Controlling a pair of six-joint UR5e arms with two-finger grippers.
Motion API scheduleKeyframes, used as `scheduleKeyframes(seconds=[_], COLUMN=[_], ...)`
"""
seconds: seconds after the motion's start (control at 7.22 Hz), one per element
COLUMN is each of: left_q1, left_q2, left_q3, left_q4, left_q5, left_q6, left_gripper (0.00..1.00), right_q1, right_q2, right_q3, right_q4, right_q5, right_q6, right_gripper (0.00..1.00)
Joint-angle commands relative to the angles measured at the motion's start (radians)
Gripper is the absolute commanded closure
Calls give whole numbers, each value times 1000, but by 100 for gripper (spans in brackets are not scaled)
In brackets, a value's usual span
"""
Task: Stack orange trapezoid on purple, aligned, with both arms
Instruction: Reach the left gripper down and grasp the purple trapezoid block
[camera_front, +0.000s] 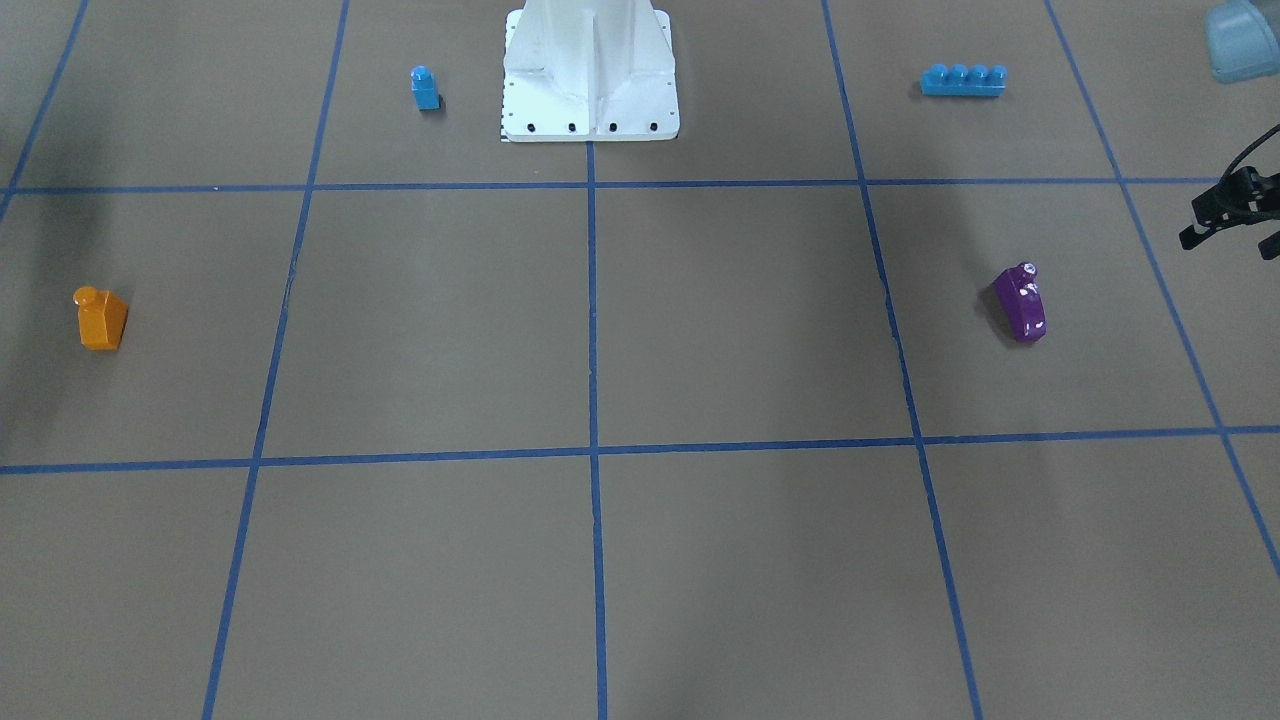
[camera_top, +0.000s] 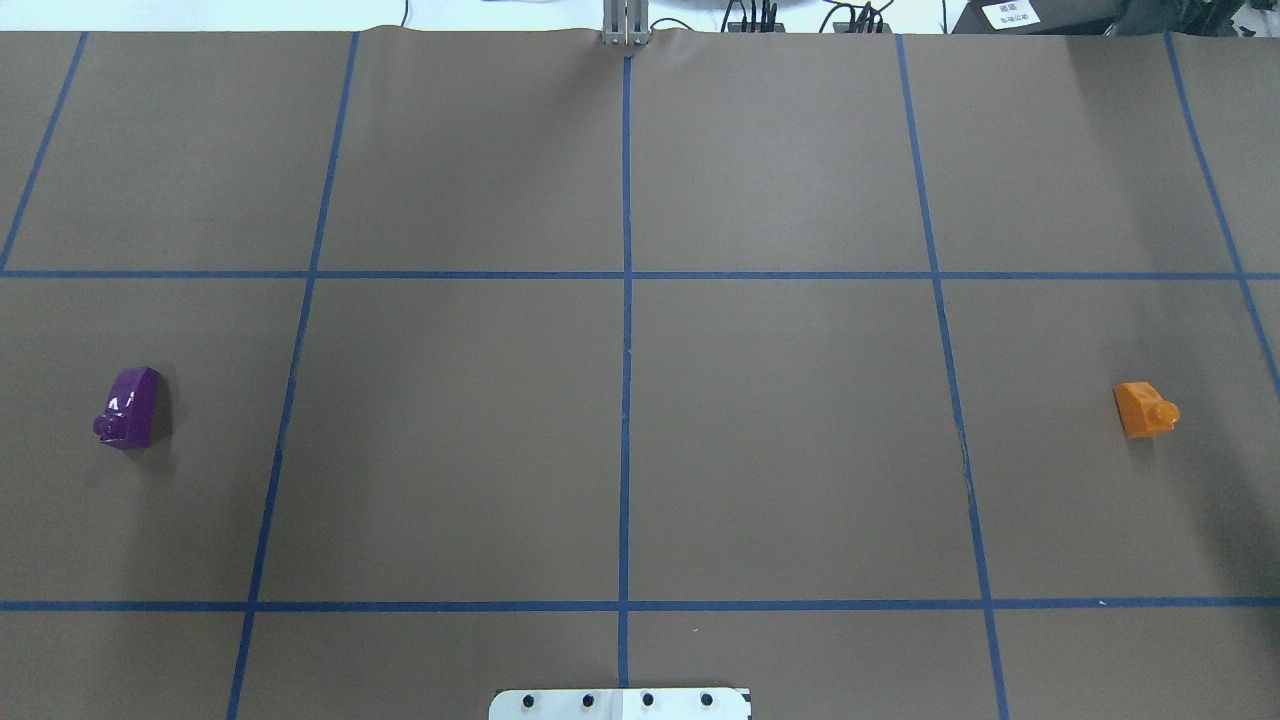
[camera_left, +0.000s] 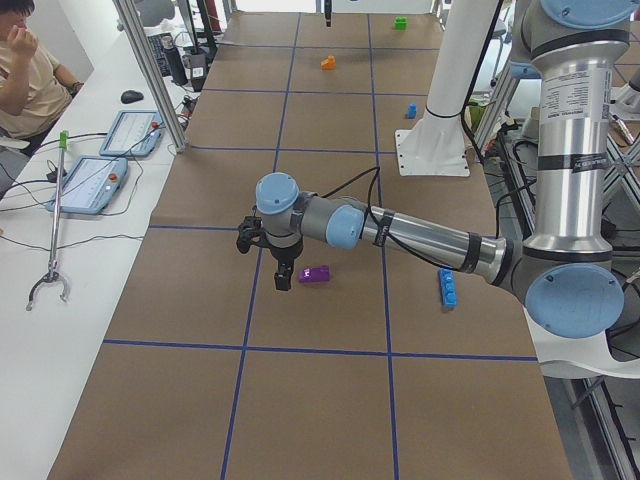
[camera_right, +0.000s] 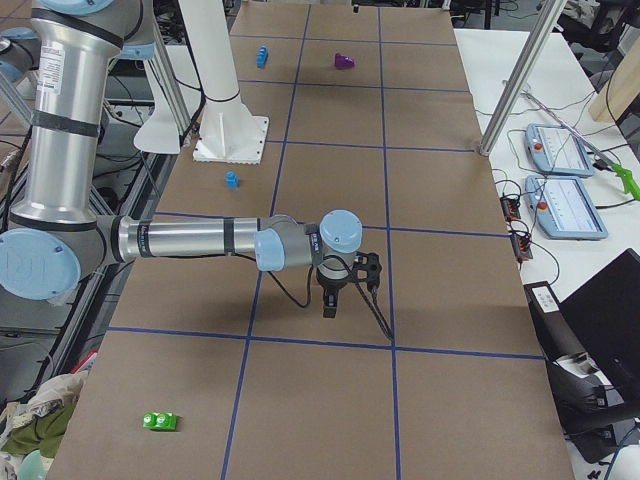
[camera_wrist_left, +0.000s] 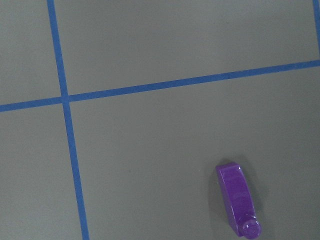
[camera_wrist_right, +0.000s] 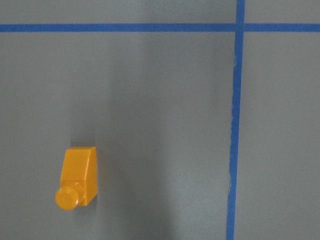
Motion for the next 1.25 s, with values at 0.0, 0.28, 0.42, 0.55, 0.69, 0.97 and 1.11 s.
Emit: scheduleKeyframes(seconds=[0.0, 0.28, 0.42, 0.55, 0.69, 0.97, 1.11], left_q1=[-2, 6, 15, 118, 195, 327, 392], left_q2=[47, 59, 53, 47, 46, 10, -29], left_q3=[-29, -38, -41, -35, -28, 7, 40], left_q4=[-25, -26, -35, -76, -134, -186, -188], left_q5=[-6, 5, -3, 5, 30, 55, 127], left_q6=[-9, -13, -54, -140, -227, -434, -534], left_gripper=[0, 0, 0, 0, 0, 0, 0], right_q1=[4, 5, 5, 5, 5, 4, 4], right_q2=[-5, -7, -7, -10, -11, -11, -11], right_q3=[34, 36, 33, 34, 33, 28, 28], right_q4=[1, 1, 1, 1, 4, 5, 5], right_q5=[5, 15, 16, 17, 32, 34, 34], right_q6=[2, 4, 5, 5, 5, 4, 4], right_gripper=[0, 0, 0, 0, 0, 0, 0])
